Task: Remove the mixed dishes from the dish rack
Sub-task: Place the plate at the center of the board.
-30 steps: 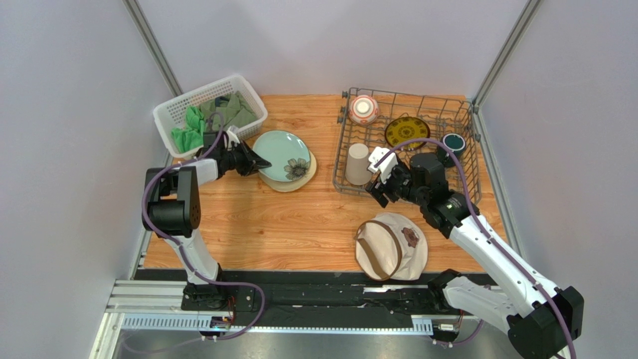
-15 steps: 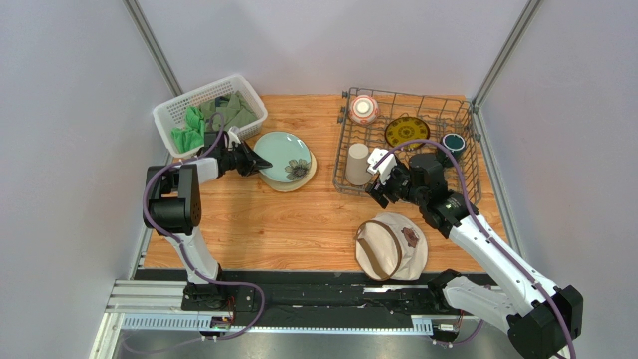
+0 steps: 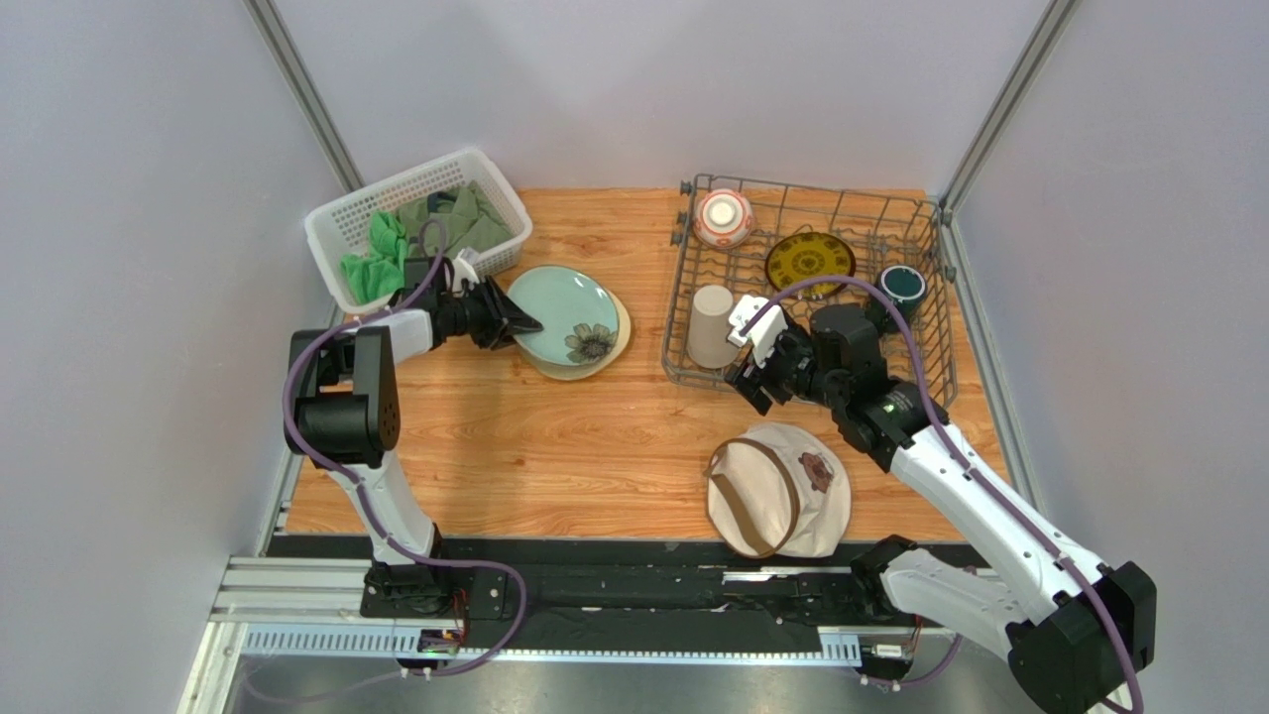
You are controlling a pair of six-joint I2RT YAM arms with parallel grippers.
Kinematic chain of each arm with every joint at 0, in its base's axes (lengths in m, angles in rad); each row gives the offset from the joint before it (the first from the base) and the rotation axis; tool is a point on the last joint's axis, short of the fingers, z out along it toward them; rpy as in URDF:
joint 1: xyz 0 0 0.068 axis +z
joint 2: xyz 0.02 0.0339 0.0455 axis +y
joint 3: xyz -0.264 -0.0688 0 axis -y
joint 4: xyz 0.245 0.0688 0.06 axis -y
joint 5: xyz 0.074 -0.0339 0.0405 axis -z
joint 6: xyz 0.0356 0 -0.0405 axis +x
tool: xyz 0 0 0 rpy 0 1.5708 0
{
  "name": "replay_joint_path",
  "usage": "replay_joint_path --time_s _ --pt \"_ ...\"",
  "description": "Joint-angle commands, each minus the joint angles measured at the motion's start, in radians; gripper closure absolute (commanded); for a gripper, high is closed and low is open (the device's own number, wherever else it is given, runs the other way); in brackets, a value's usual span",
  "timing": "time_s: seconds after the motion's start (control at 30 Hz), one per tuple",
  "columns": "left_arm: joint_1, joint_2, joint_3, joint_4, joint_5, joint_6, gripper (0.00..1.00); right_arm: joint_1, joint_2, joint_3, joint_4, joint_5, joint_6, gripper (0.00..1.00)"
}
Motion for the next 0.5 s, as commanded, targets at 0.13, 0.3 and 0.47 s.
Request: replay_joint_path --time_s 0.13,0.3,0.47 --pt "0.005 -0.022 0.063 -0.033 0.03 0.057 0.55 -0.004 -0.002 0.006 0.016 -0.013 -0.012 0.3" --pt "0.005 -0.031 0.084 -0.105 -0.002 0.1 0.51 -0.002 -0.002 0.006 0.013 -0.016 -0.012 0.3" --pt "0.003 -0.055 0.106 -0.169 -0.062 0.143 0.49 -0.004 0.001 0.006 0.011 -0.019 -0.014 0.3"
